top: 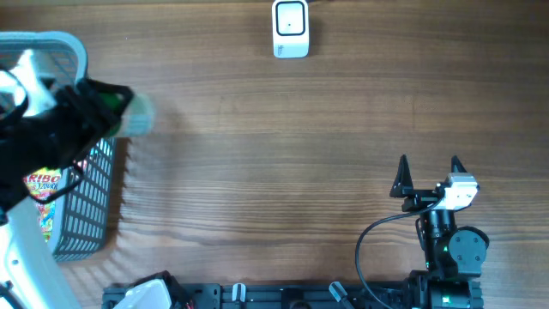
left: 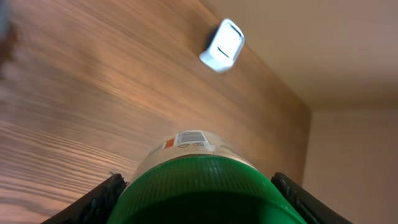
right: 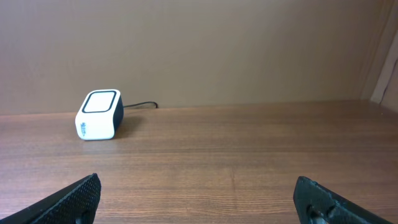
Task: Scan the item barcode
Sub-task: 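Lift the jar out with the left gripper and set it on the table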
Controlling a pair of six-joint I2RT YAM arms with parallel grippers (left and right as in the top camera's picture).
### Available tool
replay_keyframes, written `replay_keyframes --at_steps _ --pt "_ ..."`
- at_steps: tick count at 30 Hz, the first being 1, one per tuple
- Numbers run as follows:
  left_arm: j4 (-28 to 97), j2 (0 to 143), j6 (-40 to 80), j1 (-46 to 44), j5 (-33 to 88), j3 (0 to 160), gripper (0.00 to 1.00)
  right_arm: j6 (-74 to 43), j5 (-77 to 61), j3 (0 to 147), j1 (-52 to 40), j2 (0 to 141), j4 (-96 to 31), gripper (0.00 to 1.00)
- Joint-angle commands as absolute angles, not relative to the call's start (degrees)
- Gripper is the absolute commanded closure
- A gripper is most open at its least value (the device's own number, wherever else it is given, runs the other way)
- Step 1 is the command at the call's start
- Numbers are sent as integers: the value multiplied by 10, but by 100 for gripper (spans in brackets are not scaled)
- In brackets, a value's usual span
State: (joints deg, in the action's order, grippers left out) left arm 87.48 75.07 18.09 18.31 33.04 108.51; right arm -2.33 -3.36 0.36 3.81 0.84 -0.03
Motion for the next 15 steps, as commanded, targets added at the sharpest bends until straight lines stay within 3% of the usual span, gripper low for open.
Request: replay_keyframes --at_steps 1,8,15 --pt "867 741 192 99 349 1096 33 -30 -26 3 36 4 1 0" --pt "787 760 293 -77 244 1096 33 -30 -26 3 36 4 1 0" --pt "742 874 339 -207 130 1096 33 -30 -26 3 36 4 1 0"
